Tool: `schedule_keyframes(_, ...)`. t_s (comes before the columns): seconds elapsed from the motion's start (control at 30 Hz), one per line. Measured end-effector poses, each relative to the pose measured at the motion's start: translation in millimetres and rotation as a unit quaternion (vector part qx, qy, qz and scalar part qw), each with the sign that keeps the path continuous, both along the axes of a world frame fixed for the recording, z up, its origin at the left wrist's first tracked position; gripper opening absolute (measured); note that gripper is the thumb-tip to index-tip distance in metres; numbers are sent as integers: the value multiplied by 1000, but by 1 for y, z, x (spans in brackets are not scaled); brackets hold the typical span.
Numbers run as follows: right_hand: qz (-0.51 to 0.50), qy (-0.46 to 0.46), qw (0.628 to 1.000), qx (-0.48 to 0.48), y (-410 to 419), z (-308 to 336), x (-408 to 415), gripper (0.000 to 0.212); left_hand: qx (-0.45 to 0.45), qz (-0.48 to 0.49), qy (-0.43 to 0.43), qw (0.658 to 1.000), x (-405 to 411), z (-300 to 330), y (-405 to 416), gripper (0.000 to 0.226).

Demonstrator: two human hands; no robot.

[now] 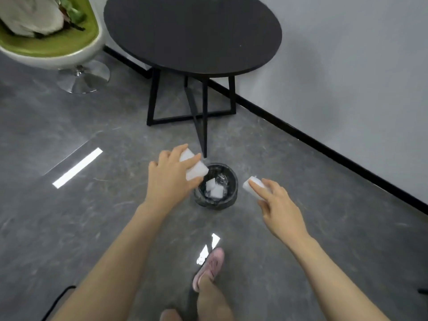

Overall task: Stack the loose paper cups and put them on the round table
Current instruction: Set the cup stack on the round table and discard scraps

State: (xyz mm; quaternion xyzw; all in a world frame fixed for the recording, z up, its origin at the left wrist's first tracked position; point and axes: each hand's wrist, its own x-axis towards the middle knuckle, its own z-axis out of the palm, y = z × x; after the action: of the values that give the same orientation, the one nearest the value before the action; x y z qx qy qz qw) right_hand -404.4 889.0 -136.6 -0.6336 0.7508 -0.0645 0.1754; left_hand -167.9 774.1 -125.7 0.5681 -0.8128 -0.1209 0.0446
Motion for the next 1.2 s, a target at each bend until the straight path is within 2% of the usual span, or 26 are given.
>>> schedule_keyframes(0.13,14,5,999,47,-66,-57,-24,65,43,-24,-31,998,-32,-62,-58,64)
schedule_keyframes(0.27,27,2,997,67,-126,-122,-40,59,85,-44,-40,995,-62,-129,-112,68)
schedule_keyframes(0.43,7,-31,992,120,-173,-234,-53,58,148,-77,-62,984,-90,-239,-153,71)
schedule_keyframes(0.6,10,-21,990,142,-201,-345,-64,60,145,-150,-114,971,-115,-351,-172,73)
schedule_keyframes(0.8,22,-20,989,144,-221,-438,-67,61,149,-165,-127,967,-134,-455,-190,76)
schedule_keyframes(1.0,21,-30,986,162,-221,-482,-62,59,192,-181,-119,957,-133,-506,-184,86)
schedule_keyframes(1.2,16,-26,983,180,-221,-444,-66,60,214,-188,-117,951,-130,-468,-180,69)
